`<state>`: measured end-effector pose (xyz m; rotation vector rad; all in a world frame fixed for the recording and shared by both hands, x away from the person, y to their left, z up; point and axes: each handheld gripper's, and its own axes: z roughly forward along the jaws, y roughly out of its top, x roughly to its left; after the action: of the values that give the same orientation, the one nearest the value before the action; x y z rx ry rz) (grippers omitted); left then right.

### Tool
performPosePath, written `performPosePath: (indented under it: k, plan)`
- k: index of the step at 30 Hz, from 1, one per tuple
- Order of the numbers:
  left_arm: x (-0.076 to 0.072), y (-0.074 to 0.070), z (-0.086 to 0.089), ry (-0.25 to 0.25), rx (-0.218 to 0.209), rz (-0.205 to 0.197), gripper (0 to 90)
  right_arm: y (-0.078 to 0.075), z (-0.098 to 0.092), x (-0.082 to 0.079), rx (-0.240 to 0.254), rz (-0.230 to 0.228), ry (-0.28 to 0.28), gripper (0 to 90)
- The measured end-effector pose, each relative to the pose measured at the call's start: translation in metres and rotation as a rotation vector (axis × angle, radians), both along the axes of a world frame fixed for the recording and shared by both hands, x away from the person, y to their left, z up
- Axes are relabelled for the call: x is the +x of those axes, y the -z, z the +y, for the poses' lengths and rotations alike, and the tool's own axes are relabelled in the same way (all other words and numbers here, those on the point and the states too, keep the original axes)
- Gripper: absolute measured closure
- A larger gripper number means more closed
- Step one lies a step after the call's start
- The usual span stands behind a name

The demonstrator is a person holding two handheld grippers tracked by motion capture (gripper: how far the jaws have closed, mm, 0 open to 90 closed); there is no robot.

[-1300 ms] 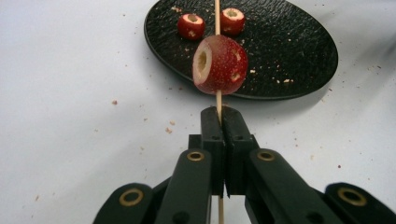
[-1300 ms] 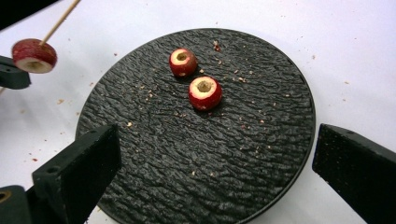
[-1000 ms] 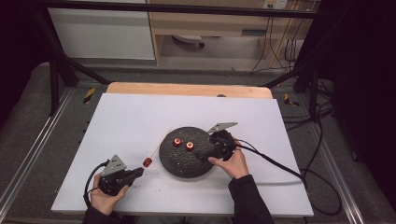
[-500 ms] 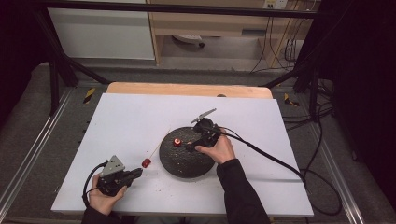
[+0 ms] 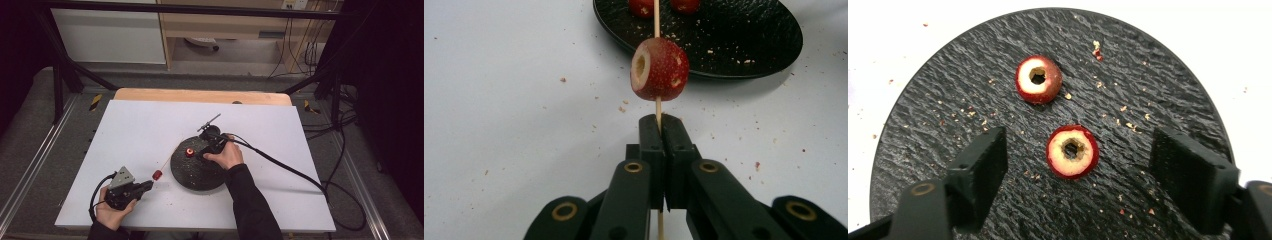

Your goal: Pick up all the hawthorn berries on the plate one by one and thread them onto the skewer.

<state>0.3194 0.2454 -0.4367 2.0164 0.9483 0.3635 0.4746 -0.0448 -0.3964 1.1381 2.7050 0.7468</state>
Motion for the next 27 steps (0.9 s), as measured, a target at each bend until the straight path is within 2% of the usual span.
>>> performPosePath:
  k: [7, 13, 27]
  plan:
    - [0.000, 0.000, 0.000, -0.002, 0.000, 0.001, 88.2, 0.005, 0.001, 0.004, -0.002, 0.026, 0.007, 41.3]
    - [0.001, 0.001, 0.000, 0.000, 0.002, 0.003, 88.3, 0.010, 0.003, 0.007, 0.005, 0.064, 0.026, 49.8]
    - [0.001, 0.000, 0.000, -0.001, 0.000, 0.003, 88.3, 0.014, 0.003, 0.010, 0.002, 0.116, 0.062, 60.1]
